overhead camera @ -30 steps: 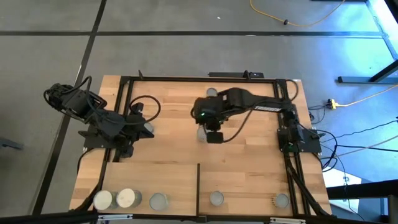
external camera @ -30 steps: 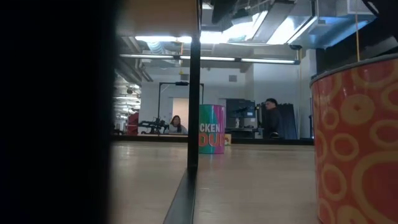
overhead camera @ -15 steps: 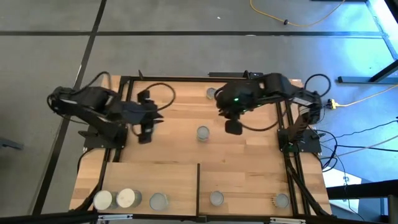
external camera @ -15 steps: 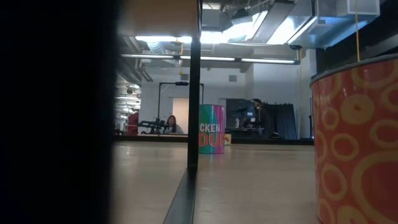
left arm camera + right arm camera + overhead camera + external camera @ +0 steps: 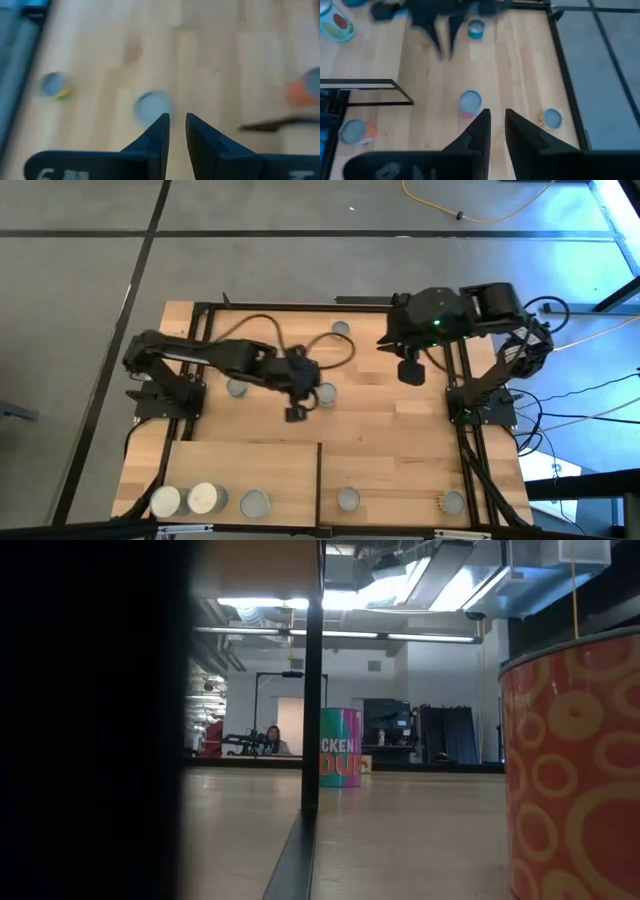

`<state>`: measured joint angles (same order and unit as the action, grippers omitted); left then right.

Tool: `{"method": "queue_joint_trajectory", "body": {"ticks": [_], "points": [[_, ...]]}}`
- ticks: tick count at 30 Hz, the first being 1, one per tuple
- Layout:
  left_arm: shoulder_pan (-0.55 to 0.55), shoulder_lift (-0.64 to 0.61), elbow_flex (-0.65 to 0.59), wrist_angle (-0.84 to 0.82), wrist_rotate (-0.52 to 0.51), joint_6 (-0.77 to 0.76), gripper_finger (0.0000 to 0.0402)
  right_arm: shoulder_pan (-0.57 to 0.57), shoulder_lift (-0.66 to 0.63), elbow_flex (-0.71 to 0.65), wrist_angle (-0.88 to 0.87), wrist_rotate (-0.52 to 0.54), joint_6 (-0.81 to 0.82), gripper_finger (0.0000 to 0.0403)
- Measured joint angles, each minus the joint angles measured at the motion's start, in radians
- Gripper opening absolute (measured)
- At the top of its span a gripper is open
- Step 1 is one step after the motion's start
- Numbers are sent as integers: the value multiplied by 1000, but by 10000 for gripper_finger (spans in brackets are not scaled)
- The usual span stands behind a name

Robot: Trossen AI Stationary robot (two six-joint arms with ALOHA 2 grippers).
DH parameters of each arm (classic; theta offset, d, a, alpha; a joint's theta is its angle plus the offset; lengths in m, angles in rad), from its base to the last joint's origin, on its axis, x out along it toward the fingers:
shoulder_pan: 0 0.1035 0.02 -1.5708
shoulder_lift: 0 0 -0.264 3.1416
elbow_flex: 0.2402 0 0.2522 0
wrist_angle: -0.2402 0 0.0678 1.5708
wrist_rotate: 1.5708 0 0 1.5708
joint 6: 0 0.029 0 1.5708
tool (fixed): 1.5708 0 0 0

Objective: Pick and place cans onto a shelf
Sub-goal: Put the canned chicken soup on the shelf

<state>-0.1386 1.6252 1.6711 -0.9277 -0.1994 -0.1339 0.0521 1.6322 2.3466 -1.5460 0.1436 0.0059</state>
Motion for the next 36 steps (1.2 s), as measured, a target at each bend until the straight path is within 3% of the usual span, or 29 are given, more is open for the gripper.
{"method": "queue_joint_trajectory", "body": {"ticks": [6,13,23,36], "points": [[64,83,0,65,199,-119,55,0,-42,0,2,56,15,59],[102,173,0,115,217,-270,55,0,-62,0,-2,42,18,59],[98,291,0,160,209,-453,55,0,-84,0,-12,10,46,59],[54,320,1,156,50,-467,55,0,-84,0,-13,-16,95,59]]}}
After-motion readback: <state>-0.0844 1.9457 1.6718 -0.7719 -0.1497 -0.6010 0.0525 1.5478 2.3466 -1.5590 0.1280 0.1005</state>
